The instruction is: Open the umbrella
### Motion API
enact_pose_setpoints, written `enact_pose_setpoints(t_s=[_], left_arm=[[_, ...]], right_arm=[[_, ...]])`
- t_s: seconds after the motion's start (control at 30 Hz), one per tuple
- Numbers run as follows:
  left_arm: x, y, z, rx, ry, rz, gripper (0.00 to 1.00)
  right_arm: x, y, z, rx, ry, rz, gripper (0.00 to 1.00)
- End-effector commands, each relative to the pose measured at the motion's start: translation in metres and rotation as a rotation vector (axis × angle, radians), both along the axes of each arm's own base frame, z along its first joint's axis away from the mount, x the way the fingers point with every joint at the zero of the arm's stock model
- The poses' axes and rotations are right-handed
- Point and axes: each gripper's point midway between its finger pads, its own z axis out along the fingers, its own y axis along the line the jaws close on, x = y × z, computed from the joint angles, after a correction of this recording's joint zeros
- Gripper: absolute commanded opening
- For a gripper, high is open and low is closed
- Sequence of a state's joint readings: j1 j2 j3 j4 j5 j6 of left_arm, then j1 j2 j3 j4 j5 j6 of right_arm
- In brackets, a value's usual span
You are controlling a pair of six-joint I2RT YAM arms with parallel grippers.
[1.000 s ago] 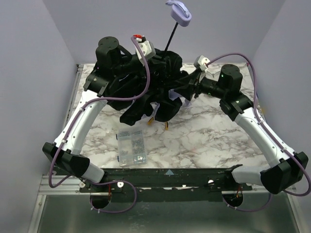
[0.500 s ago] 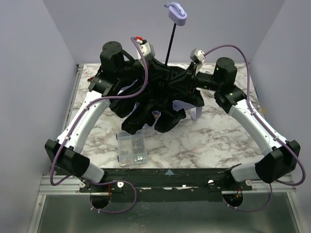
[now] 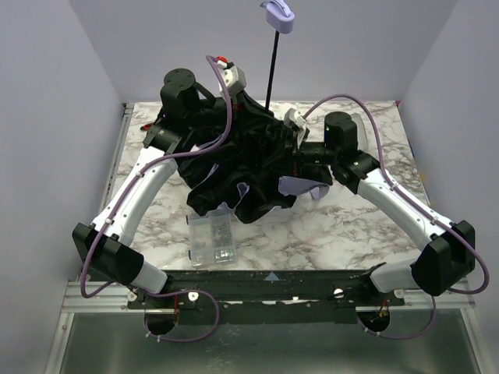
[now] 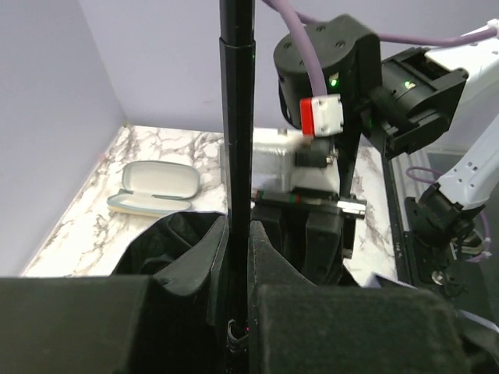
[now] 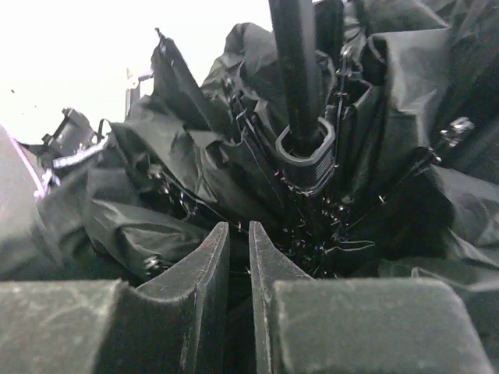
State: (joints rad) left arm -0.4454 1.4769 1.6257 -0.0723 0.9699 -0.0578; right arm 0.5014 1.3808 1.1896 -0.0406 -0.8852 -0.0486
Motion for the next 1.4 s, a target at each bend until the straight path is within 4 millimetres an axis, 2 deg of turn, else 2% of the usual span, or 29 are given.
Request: enact_pose_setpoints(t_s=[0.0, 0.2, 0.33, 0.47, 0.53, 0.63, 0.7, 0.8, 0.9, 0.97, 1.1, 1.37], left_arm=[[-0.011, 0.006, 0.033, -0.077, -0.057, -0.014, 0.00], [0.016, 0.017, 0.049, -0.101, -0.074, 0.073, 0.00], [0.036, 0.021, 0.056, -0.105, -0.083, 0.155, 0.00], [0.040, 0.020, 0.059, -0.103, -0.085, 0.154, 0.00], [0.037, 0.019, 0.059, -0.097, -0.099, 0.133, 0.00], [0.029, 0.017, 0.051, -0.070, -0.101, 0.084, 0.00], [0.022, 0.017, 0.048, -0.057, -0.112, 0.051, 0.00], [0.015, 0.017, 0.043, -0.049, -0.114, 0.027, 0.00], [0.013, 0.018, 0.044, -0.052, -0.104, 0.022, 0.00], [0.010, 0.017, 0.045, -0.058, -0.093, 0.008, 0.00], [0.003, 0.013, 0.047, -0.068, -0.062, -0.020, 0.00], [-0.008, 0.008, 0.054, -0.083, -0.036, -0.029, 0.00]], right_arm=[[-0.024, 0.000, -0.022, -0.068, -0.028, 0.100, 0.21], [-0.028, -0.010, -0.049, -0.171, -0.087, 0.126, 0.27], [-0.035, -0.017, -0.075, -0.290, -0.157, 0.195, 0.39], [-0.049, -0.023, -0.101, -0.399, -0.200, 0.239, 0.47], [-0.049, -0.025, -0.099, -0.401, -0.194, 0.215, 0.52], [-0.034, -0.023, -0.073, -0.364, -0.190, 0.095, 0.58], [-0.018, -0.021, -0.038, -0.294, -0.180, -0.034, 0.58], [-0.005, -0.018, 0.022, -0.143, -0.208, -0.149, 0.58], [0.000, -0.017, 0.066, -0.020, -0.214, -0.225, 0.59], [0.007, -0.017, 0.087, 0.050, -0.208, -0.275, 0.60], [0.016, -0.009, 0.116, 0.185, -0.218, -0.304, 0.60], [0.033, 0.009, 0.126, 0.306, -0.157, -0.296, 0.57]])
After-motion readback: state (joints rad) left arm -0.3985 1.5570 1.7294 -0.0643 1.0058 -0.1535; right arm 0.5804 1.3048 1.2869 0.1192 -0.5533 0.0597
